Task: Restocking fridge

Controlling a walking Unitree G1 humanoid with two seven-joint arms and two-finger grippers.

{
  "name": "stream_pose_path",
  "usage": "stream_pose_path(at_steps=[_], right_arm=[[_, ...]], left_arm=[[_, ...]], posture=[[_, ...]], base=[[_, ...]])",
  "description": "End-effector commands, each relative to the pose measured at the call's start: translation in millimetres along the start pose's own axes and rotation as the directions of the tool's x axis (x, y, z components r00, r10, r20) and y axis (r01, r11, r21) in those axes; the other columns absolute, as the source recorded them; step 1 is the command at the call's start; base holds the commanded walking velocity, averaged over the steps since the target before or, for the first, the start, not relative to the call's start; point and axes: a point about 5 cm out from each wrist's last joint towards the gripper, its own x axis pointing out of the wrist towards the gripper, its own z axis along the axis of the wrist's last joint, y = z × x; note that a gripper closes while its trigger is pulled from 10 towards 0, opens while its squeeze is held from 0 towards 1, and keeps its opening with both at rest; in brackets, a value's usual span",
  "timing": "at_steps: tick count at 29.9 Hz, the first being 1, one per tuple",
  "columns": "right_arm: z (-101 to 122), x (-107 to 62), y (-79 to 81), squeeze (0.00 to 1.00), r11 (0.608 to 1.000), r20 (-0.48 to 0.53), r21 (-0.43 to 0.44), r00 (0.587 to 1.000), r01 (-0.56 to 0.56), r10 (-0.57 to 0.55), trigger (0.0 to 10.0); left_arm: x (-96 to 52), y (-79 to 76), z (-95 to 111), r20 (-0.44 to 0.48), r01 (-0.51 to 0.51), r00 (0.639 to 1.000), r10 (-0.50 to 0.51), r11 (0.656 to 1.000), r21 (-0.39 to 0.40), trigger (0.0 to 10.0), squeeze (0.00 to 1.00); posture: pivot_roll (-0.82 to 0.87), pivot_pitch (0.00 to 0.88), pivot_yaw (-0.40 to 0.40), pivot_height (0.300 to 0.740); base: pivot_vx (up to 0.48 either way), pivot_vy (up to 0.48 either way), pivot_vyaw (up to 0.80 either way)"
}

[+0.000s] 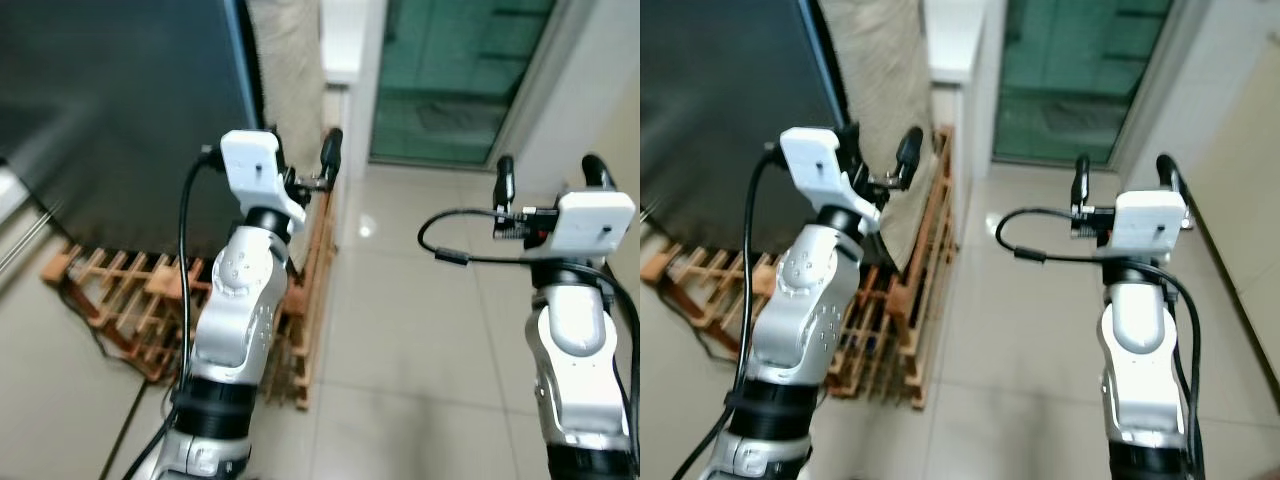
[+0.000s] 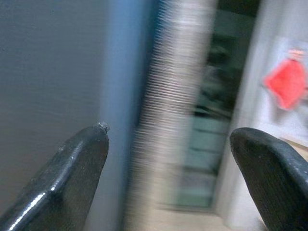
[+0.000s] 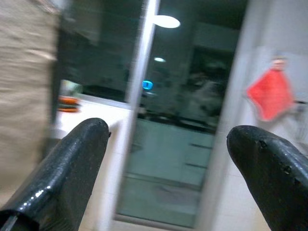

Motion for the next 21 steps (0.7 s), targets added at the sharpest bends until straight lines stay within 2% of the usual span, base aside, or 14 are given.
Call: stream_pose_path(at_steps=[1,5,10,12,13,14,15,16,21], right_arm=[[-2,-1.4,-2.0,0.0,1.0,-0.011,-0.004,1.0,-0.009,0.009,10.0],[-5,-3.8,0.5,0.0,1.0,-0.033,0.006,0.999,-0.019,0.019,10.0],[-10,-5.5,-0.3,0.0,1.0,-0.06,0.026,0.998,-0.017,0.018,10.0],[-13,-6.2,-1.4,0.0,0.999,-0.083,0.042,0.997,-0.004,0.007,10.0],[-19,-7.3,-3.4,0.0,0.998,-0.12,0.065,0.993,0.017,-0.009,10.0],[-19,-7.3,-3.4,0.0,0.998,-0.12,0.065,0.993,0.017,-0.009,10.0],[-24,-9.1,-5.0,0.0,0.997,-0.147,0.073,0.989,0.028,-0.017,10.0],[-25,-10.1,-5.6,0.0,0.997,-0.158,0.075,0.987,0.032,-0.02,10.0],[-34,-16.7,-7.9,0.0,0.996,-0.212,0.08,0.977,0.039,-0.022,10.0]], left_arm=[[0.2,2.9,1,0.001,-0.034,0.999,0.034,0.999,-0.004,10.0,0.0],[0.9,9.3,0,-0.015,-0.08,0.997,0.08,0.997,0.005,10.0,0.0],[1.2,7.7,1,-0.023,-0.077,0.997,0.077,0.997,0.002,10.0,0.0],[1.8,5.4,0,-0.038,-0.054,0.998,0.054,0.998,0.009,10.0,0.0],[1.3,-1.2,-6,-0.086,0.004,0.996,-0.004,1.0,0.007,10.0,0.0],[1.3,-1.2,-6,-0.086,0.004,0.996,-0.004,1.0,0.007,10.0,0.0],[-1.8,-9.6,-15,-0.16,0.073,0.985,-0.072,0.997,0.0,10.0,0.0],[-3.8,-13.3,-19,-0.193,0.101,0.976,-0.101,0.995,-0.008,10.0,0.0],[-11.3,-19.7,-30,-0.239,0.103,0.965,-0.109,0.994,-0.036,10.0,0.0]], posture=[[-0.13,0.022,0.015,0.74],[-0.13,0.025,0.011,0.74],[-0.13,0.028,0.009,0.74],[-0.13,0.029,0.009,0.74],[-0.13,0.031,0.008,0.74],[-0.13,0.031,0.008,0.74],[-0.13,0.039,0.006,0.74],[-0.13,0.039,0.006,0.74],[-0.14,0.077,-0.007,0.74]], base=[[0.0,0.0,0.0],[0.0,0.0,0.0],[0.0,0.0,0.0],[0.0,0.0,0.0],[0.0,0.0,0.0],[0.0,0.0,0.0],[0.0,0.0,0.0],[0.0,0.0,0.0],[0.0,0.0,0.0]])
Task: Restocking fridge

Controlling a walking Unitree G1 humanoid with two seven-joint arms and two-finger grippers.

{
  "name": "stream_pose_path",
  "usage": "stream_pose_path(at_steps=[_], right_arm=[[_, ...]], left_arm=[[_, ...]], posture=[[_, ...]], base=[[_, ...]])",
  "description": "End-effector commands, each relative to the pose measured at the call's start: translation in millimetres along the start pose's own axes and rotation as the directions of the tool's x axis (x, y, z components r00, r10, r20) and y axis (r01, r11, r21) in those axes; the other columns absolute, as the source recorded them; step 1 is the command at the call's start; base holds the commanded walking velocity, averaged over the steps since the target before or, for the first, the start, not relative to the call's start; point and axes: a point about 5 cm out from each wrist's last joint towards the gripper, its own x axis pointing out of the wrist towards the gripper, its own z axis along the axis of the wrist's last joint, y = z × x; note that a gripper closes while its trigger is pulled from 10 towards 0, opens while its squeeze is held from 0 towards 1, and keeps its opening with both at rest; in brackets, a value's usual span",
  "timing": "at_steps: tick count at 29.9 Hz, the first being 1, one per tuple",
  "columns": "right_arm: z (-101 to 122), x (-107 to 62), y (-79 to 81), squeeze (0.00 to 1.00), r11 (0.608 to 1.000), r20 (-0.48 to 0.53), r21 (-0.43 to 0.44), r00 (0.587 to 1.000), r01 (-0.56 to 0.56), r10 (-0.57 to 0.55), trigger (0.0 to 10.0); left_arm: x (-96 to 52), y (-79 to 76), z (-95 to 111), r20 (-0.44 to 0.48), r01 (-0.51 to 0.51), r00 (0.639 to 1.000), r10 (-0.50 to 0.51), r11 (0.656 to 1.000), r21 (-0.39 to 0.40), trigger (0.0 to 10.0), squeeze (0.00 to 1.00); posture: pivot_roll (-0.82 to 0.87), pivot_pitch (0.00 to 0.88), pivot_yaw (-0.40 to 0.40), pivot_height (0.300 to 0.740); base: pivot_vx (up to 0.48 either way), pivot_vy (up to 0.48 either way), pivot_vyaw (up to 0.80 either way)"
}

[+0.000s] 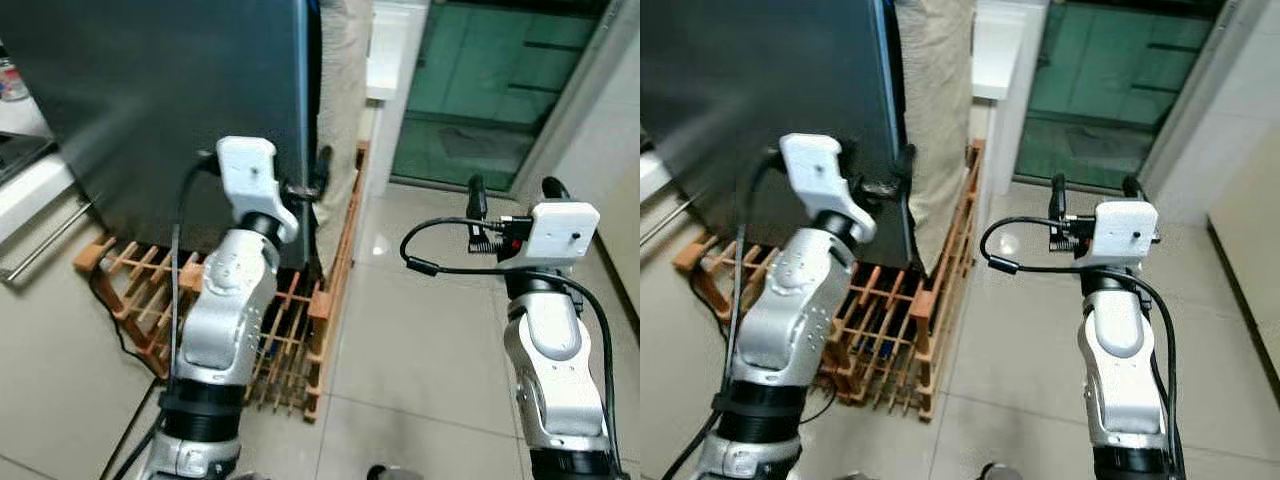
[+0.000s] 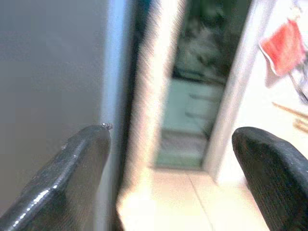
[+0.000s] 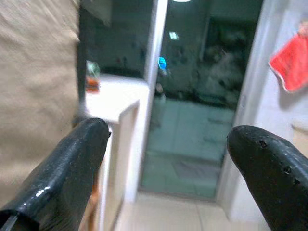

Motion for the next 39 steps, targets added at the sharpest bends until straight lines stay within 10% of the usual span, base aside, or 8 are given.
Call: stream_pose_path(at_steps=[1,17,23,39], right_arm=[[-7,-0.4,-5.5,0.0,1.0,-0.043,0.003,0.999,0.012,-0.012,10.0],[-2,0.7,-6.3,0.0,1.0,-0.006,-0.028,1.0,0.012,-0.012,10.0],[71,7.1,-10.9,0.0,0.993,0.284,-0.071,0.957,0.09,-0.066,10.0],[59,15.2,-4.3,0.0,0.996,0.233,-0.068,0.971,0.063,-0.045,10.0]], left_arm=[[-0.6,-4.0,-3,-0.02,0.013,1.0,-0.013,1.0,-0.009,10.0,0.0],[12.8,1.9,3,0.047,-0.049,0.998,0.049,0.999,-0.005,10.0,0.0],[-2.5,11.8,76,0.376,-0.107,0.923,0.083,0.993,0.043,10.0,0.0],[1.5,1.7,74,0.372,-0.055,0.927,0.045,0.998,0.016,10.0,0.0]], posture=[[-0.14,0.077,-0.007,0.74],[-0.16,0.05,0.0,0.74],[-0.15,0.046,0.0,0.74],[-0.14,0.036,-0.008,0.74]], base=[[0.0,0.0,0.0],[0.0,0.0,0.0],[0.0,0.0,0.0],[0.321,0.0,0.0]])
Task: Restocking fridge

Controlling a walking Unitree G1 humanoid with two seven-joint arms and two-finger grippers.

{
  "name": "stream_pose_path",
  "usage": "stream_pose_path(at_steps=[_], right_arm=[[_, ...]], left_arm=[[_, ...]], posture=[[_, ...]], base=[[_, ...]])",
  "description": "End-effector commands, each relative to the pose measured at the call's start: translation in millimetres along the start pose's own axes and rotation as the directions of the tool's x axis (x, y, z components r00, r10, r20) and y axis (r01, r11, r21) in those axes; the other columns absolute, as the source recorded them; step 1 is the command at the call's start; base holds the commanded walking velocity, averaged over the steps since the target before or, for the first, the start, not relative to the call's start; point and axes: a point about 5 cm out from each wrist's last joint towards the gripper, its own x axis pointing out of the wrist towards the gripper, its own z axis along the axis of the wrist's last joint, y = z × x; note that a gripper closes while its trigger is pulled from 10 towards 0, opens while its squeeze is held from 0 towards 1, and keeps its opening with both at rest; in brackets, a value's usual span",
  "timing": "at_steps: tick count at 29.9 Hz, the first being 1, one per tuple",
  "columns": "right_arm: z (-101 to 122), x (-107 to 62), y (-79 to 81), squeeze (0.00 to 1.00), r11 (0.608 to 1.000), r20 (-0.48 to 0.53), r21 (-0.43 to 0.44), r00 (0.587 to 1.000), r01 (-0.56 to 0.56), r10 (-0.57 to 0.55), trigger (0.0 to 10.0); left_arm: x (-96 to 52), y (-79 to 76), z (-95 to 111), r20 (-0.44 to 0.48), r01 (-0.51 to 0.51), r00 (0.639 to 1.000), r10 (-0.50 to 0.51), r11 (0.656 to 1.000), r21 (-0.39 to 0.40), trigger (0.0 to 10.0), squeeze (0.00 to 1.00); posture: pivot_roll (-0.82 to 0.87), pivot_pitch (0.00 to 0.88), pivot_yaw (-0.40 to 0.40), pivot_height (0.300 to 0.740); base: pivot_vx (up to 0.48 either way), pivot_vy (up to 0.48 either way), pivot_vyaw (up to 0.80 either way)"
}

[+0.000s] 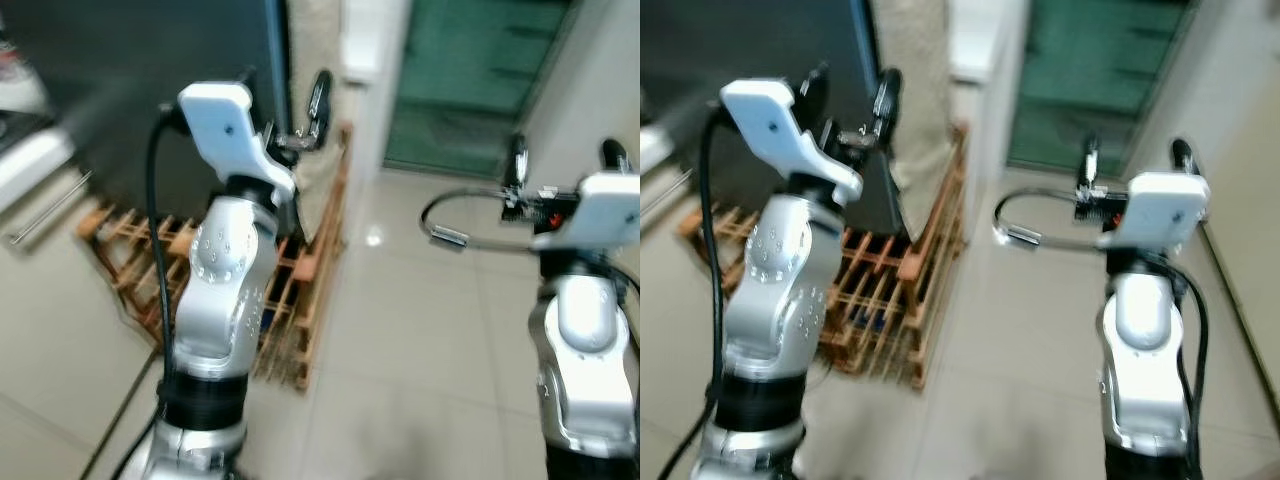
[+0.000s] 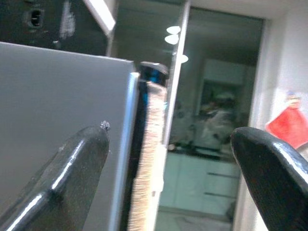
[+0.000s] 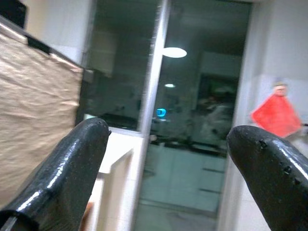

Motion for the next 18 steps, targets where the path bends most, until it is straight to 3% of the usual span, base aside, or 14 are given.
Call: stream_pose_path(at_steps=[1,8,18], right_arm=[[-1,2.2,0.5,0.0,1.0,0.0,0.003,1.0,-0.005,0.005,10.0],[-6,3.2,3.9,0.0,1.0,-0.018,0.011,1.0,-0.02,0.02,10.0],[-18,-3.2,-0.7,0.0,1.0,-0.083,0.024,0.997,0.009,-0.007,10.0]], left_arm=[[2.7,1.8,2,0.005,-0.013,1.0,0.013,1.0,0.027,10.0,0.0],[3.2,4.5,-4,-0.022,-0.04,0.999,0.041,0.999,0.028,10.0,0.0],[-2.4,-6.0,-15,-0.106,0.091,0.99,-0.095,0.995,-0.048,10.0,0.0]], posture=[[-0.14,0.032,-0.012,0.74],[-0.13,0.033,-0.017,0.74],[-0.13,0.046,-0.014,0.74]], base=[[0.48,0.0,0.0],[0.425,0.0,0.0],[0.0,0.0,0.0]])
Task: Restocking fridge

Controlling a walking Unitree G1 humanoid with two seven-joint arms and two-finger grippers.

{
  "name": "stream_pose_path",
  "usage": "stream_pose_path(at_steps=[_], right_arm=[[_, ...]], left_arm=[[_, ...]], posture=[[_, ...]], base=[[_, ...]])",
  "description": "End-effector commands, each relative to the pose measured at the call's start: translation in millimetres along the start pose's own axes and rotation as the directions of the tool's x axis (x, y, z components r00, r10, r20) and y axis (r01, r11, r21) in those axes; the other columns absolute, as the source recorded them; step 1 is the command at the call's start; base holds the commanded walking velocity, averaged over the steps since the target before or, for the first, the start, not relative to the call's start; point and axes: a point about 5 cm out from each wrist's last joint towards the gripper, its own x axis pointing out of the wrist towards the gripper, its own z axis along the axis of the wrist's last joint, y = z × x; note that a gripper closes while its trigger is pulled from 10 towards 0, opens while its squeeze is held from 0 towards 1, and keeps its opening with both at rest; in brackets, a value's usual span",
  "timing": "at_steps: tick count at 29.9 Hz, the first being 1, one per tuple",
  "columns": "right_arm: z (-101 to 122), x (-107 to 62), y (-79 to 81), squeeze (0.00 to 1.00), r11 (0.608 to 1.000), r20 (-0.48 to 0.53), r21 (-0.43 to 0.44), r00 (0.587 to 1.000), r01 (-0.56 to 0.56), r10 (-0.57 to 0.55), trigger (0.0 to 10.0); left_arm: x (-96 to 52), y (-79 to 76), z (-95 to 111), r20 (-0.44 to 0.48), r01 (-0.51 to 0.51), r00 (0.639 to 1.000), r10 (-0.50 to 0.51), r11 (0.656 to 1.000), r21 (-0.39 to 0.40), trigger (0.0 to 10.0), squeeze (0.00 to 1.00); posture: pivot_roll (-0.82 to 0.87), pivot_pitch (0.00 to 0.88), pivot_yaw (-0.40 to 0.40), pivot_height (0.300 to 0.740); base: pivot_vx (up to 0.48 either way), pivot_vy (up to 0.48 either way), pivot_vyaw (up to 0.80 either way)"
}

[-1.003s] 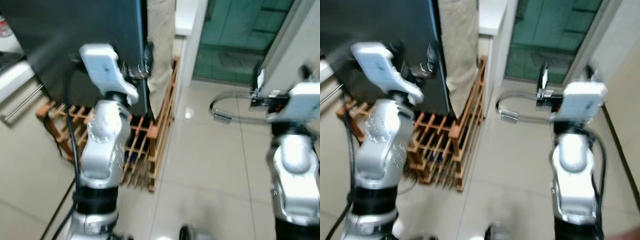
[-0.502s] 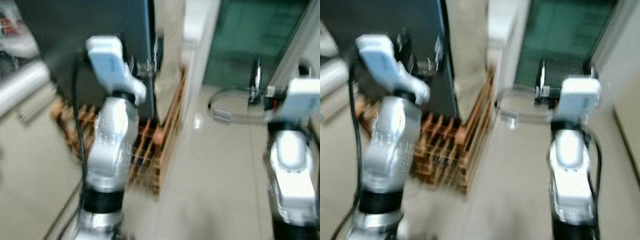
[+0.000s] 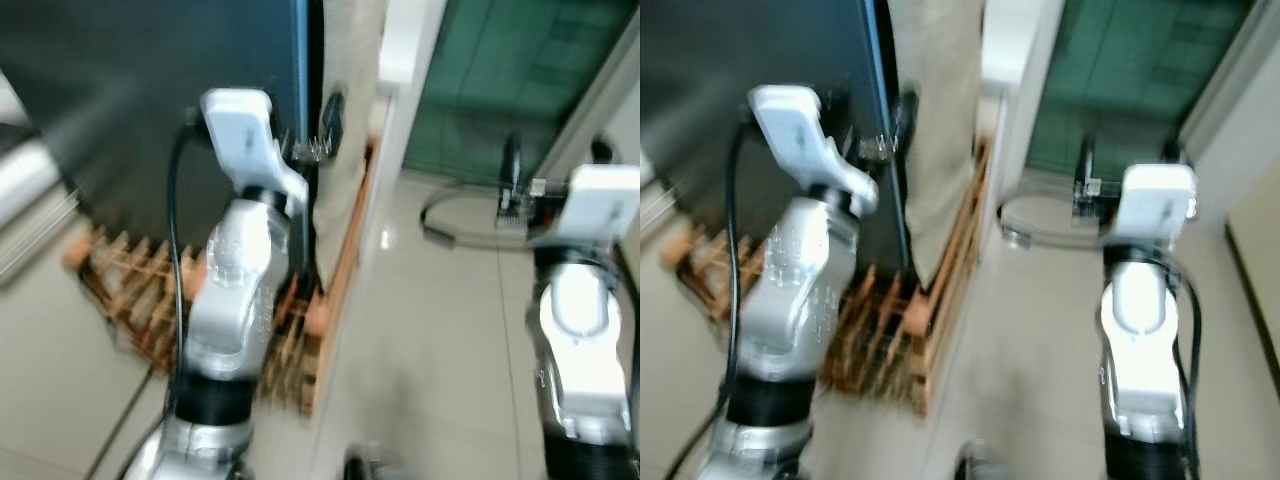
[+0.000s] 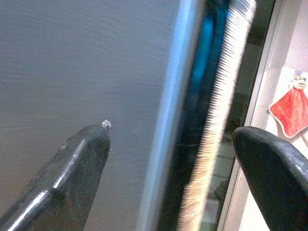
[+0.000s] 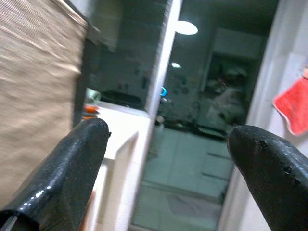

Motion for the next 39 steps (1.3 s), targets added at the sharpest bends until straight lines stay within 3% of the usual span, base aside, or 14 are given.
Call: stream_pose_path(at_steps=[1,12,21,25,26,28,39], right_arm=[[-3,-3.4,-0.2,0.0,1.0,-0.023,0.02,1.0,0.004,-0.004,10.0],[-15,-9.9,1.2,0.0,1.0,-0.083,0.006,0.997,-0.007,0.008,10.0],[-20,-12.9,3.3,0.0,0.999,-0.098,-0.003,0.994,-0.04,0.039,10.0],[-22,-13.2,5.8,0.0,0.999,-0.103,0.002,0.994,-0.047,0.047,10.0],[-23,-13.5,6.7,0.0,0.999,-0.106,0.005,0.993,-0.05,0.05,10.0],[-24,-14.0,6.5,0.0,0.999,-0.11,0.006,0.993,-0.049,0.05,10.0],[-33,-19.7,3.0,0.0,0.999,-0.142,0.0,0.989,-0.044,0.044,10.0]], left_arm=[[-3.4,3.6,0,-0.014,0.011,1.0,-0.011,1.0,-0.011,10.0,0.0],[-10.4,3.3,-9,-0.077,0.029,0.997,-0.03,0.999,-0.015,10.0,0.0],[-27.5,12.6,-21,-0.169,0.013,0.986,-0.011,1.0,0.016,10.0,0.0],[-24.0,23.4,-30,-0.224,-0.093,0.97,0.1,0.995,0.043,10.0,0.0],[-21.7,32.6,-35,-0.238,-0.174,0.955,0.177,0.984,0.036,10.0,0.0],[-20.9,36.7,-36,-0.24,-0.215,0.948,0.21,0.977,0.005,10.0,0.0],[-27.7,27.6,-23,-0.197,-0.121,0.974,0.111,0.992,-0.037,10.0,0.0]], posture=[[-0.13,0.046,-0.014,0.74],[-0.13,0.06,-0.005,0.74],[-0.12,0.057,-0.012,0.74],[-0.12,0.053,-0.012,0.74],[-0.12,0.049,-0.01,0.74],[-0.13,0.048,-0.008,0.74],[-0.12,0.058,-0.005,0.74]], base=[[0.0,0.0,0.0],[0.0,0.0,-0.37],[0.0,0.0,-0.06],[0.0,0.0,0.0],[0.0,0.0,0.0],[0.0,0.0,0.0],[0.0,0.0,0.0]])
